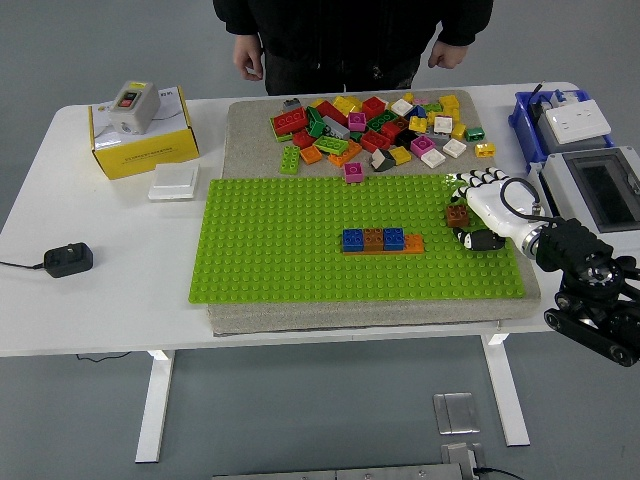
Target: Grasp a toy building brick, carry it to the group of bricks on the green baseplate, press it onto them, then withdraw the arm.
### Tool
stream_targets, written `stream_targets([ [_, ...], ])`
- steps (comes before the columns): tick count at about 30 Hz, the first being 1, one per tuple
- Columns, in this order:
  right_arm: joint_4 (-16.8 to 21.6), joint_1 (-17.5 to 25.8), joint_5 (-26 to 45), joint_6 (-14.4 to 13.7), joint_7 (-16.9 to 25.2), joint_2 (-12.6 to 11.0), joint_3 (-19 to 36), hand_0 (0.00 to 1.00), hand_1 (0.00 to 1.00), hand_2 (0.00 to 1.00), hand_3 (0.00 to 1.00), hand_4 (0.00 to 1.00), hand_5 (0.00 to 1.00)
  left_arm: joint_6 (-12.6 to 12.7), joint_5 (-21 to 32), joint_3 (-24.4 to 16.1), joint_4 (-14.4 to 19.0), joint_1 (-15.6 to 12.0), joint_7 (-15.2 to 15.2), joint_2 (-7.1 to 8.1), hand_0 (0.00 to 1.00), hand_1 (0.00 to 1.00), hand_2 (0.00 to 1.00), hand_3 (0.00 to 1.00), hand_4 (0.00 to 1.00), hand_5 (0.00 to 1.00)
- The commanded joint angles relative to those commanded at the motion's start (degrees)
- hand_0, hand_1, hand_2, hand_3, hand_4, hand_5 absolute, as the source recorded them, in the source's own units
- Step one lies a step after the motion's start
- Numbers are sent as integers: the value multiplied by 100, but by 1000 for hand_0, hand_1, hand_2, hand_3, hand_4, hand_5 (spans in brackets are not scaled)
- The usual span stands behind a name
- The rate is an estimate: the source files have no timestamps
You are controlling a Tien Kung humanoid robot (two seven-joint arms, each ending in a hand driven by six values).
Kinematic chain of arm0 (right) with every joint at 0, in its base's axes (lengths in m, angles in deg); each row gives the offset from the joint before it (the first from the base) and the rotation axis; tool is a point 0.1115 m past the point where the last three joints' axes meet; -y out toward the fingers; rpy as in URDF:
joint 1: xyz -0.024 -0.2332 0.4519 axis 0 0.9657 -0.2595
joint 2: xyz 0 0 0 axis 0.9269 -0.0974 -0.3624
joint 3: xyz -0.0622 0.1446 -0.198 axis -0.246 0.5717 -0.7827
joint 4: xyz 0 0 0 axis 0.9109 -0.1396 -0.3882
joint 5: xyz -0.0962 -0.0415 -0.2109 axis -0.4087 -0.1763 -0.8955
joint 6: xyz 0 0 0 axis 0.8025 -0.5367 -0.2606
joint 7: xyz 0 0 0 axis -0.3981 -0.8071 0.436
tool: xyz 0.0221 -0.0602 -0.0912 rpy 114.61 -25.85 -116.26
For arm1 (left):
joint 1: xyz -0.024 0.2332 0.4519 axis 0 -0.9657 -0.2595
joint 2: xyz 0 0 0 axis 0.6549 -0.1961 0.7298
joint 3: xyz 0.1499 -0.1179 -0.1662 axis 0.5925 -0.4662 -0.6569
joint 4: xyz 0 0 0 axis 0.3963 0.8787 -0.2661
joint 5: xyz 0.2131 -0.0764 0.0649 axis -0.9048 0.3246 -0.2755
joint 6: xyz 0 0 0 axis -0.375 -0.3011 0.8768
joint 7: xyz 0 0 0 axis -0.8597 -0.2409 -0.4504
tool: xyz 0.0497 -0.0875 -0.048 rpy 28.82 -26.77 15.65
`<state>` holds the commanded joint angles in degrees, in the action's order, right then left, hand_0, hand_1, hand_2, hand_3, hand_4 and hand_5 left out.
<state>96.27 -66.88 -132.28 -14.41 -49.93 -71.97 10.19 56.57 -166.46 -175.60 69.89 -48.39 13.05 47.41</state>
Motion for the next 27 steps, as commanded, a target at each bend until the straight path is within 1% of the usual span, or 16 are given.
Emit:
stream_targets([
  [3,-21,10,8,-10,-1,9,3,998,998,998,522,627,448,1,-1,-2,0,0,0,0,637,600,573,660,286,743],
  [4,-28,12,8,-13,-3,12,4,998,998,998,488,600,443,1,-2,-2,0,-1,-1,0,637,600,573,660,284,745],
  [27,-141,26,47,-9,2,48,45,998,998,998,481,586,456,21,111,221,0,13,50,-11,637,599,573,659,281,745],
])
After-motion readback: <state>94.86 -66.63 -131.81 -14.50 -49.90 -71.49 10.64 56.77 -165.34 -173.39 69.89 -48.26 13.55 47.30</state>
